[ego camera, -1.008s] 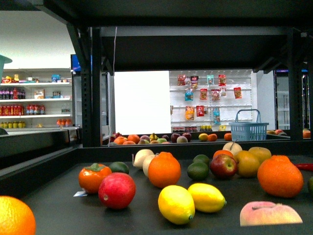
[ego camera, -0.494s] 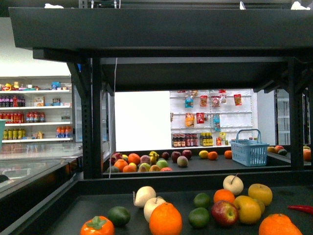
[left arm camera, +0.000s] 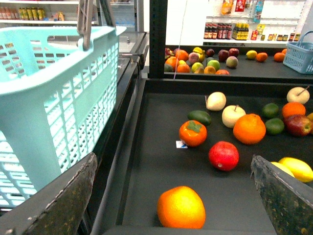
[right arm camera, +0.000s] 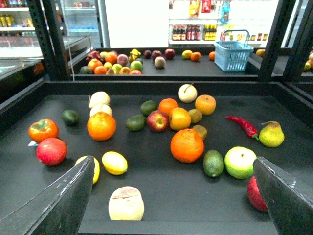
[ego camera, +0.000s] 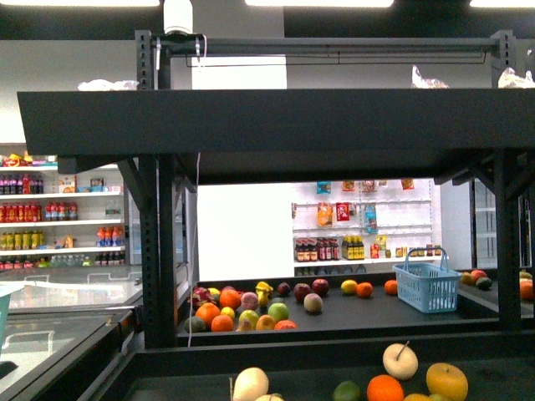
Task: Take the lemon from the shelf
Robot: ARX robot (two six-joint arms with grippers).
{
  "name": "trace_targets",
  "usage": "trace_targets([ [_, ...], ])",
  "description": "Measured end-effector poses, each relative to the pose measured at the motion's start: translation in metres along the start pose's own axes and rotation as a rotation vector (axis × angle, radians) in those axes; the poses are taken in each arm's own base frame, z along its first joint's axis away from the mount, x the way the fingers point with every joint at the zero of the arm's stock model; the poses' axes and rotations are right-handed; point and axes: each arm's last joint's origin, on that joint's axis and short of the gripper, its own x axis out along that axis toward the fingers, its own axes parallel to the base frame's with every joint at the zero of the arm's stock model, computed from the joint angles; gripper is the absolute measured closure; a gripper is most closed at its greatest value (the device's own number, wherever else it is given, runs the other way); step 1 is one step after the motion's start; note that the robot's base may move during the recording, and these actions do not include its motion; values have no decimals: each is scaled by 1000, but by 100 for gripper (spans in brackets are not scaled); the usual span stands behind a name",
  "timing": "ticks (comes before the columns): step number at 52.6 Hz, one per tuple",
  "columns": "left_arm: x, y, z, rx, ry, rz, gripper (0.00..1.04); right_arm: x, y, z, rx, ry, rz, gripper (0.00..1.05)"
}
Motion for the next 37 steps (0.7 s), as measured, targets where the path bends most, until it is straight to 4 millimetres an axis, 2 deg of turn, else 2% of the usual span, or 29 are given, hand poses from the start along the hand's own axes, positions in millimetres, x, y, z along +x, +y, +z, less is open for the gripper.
trace_targets([
  [31, 0, 0, 0, -1, 2, -3, 8, 0, 0, 0, 0, 0, 0, 7],
  [37, 2, -2, -7, -227, 164, -146, 8, 0, 0, 0, 0, 0, 2, 7],
])
